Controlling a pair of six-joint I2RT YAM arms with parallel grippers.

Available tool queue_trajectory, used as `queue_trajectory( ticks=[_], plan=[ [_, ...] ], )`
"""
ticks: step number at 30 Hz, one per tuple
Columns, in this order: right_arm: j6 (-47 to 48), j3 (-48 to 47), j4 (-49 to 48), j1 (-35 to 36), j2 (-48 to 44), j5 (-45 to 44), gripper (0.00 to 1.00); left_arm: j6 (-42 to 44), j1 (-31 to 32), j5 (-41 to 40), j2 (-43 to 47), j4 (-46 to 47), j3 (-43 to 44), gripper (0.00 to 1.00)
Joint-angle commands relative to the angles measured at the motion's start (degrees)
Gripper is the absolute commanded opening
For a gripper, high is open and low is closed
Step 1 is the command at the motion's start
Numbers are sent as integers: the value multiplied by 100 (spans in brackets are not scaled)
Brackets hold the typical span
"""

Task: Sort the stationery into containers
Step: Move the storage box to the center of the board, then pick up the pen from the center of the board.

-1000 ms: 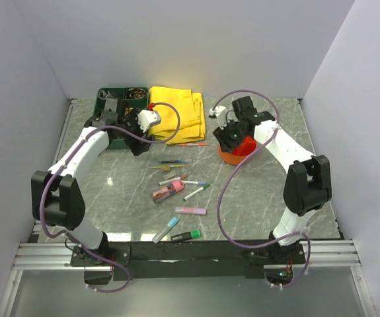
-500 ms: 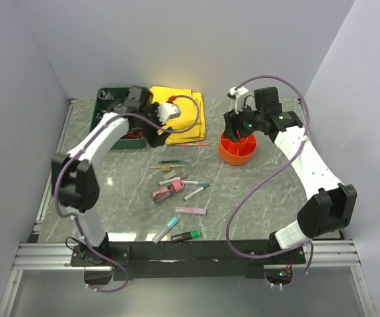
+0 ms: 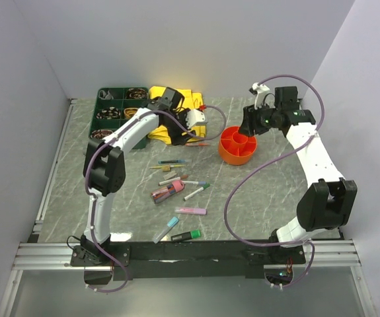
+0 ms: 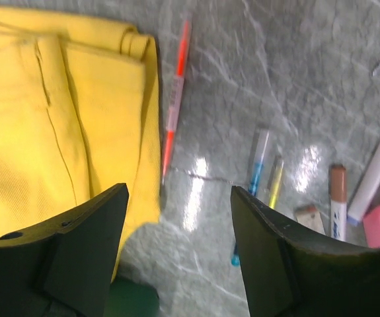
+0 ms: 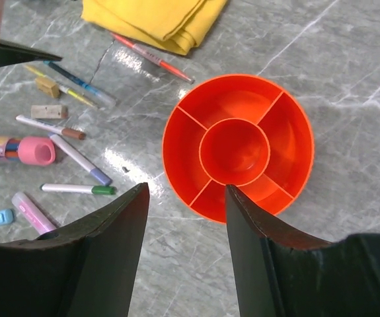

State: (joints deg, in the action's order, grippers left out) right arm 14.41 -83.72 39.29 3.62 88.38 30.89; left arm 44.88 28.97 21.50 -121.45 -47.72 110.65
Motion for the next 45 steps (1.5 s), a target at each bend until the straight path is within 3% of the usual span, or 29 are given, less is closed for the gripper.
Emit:
queue_trajectory(
  ticks=[1,5,9,14,16,17,18,19,24,27,31,34,37,41,45],
  plan=[
    [228,198,-141,-1,-242,372,57,74,144,48,-185,615,88,69],
    [587,51,94,77,-103,801,55,-190,135,-215,-195,642,141,67],
    [1693,-714,746,831,486,856,55,-997,-277,-165,208,150,168,71],
    [2337,-1863,1307,1422,1635,918,57,-2351,-1349,258,1736,333,-955,75],
    [2618,-2574,1572,1580,2224,848,70,-2807,-1734,294,2544,544,-1720,78],
    [2654,-2779,1721,1624,2402,787,89,-2949,-1850,285,2834,658,-2009,80],
    [2672,-3007,1792,1633,2595,647,89,-3081,-1947,259,3359,946,-2578,81],
    [2724,-3218,1889,1668,2771,568,88,-3326,-2105,224,3626,1071,-2862,99],
    [3293,-4213,2135,1835,3607,111,80,-3539,-2238,-66,5014,1652,-4426,99],
    [3838,-4249,2223,2020,3739,-285,70,-3583,-2448,-58,5280,1670,-4727,99],
    [4262,-4126,2416,2178,3801,-444,54,-3348,-2730,3,5210,1547,-4764,99],
    [4202,-4047,2330,2205,3783,-409,50,-2751,-2730,738,5070,1494,-4728,98],
    [3457,-4064,1953,2100,3556,-243,54,-2450,-2573,1293,4527,1959,-4606,97],
    [1343,-3415,576,1669,2765,118,65,-1704,-1932,1497,3271,1899,-3344,92],
    [265,-2704,-17,1221,1992,171,68,-1010,-1386,1515,1927,1899,-2418,90]
  ],
)
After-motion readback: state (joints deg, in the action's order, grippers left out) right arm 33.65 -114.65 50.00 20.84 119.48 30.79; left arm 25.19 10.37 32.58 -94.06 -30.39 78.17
